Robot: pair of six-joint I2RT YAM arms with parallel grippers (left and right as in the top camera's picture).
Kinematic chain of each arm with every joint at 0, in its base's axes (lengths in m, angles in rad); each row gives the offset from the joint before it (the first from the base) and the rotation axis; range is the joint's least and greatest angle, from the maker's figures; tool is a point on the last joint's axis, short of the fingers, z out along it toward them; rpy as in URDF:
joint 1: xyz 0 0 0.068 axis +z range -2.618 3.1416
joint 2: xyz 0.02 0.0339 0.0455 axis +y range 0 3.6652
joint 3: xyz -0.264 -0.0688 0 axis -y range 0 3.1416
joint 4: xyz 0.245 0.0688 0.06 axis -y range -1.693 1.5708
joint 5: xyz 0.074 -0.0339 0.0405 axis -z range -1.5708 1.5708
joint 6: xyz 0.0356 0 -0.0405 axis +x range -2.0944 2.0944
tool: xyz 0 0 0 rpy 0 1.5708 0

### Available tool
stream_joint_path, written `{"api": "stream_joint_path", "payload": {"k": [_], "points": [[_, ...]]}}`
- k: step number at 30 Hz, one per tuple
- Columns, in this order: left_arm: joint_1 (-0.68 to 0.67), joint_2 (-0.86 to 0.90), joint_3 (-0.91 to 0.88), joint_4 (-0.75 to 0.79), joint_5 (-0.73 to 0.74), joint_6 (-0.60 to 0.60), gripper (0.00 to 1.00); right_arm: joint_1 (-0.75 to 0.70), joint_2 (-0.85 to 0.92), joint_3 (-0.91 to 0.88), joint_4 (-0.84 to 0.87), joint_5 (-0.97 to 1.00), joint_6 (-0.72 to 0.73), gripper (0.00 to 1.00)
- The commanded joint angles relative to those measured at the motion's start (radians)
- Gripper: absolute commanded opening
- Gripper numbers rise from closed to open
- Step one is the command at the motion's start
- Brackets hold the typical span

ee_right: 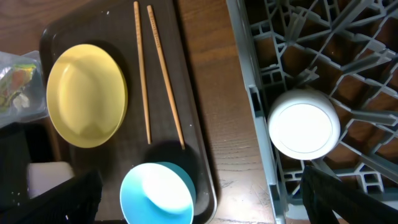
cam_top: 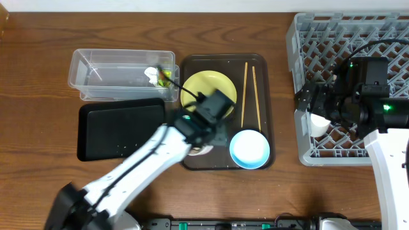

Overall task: Sort waste into correct bins and load items into the dishwasher rack
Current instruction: 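Grasp the pink bowl of rice with the left gripper, then tip the pink bowl over the black tray to empty the rice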

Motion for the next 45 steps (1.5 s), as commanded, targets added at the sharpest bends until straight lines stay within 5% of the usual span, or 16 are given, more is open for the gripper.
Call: {"api": "stream_joint_path", "payload": {"k": [1, 7, 18, 23, 45], "points": [[0.118, -0.093, 0.028, -0.017, 0.119, 0.092, 0.06, 0.01, 0.004, -0.002, -0.003, 0.003, 0.014, 0.99], [0.429, -0.157, 0.026, -0.094, 0.319, 0.24, 0.06, 0.01, 0.004, -0.002, -0.005, 0.003, 0.014, 0.99], [0.987, -0.092, -0.132, -0.059, 1.153, 0.65, 0.06, 0.01, 0.004, -0.002, -0.005, 0.002, 0.014, 0.99], [1.138, -0.018, -0.219, -0.059, 1.459, 0.796, 0.06, 0.01, 0.004, -0.002, -0.006, 0.002, 0.014, 0.99], [1.214, 0.1, -0.294, 0.028, 1.485, 0.835, 0.06, 0.01, 0.004, -0.002, -0.009, 0.003, 0.014, 0.99]]}}
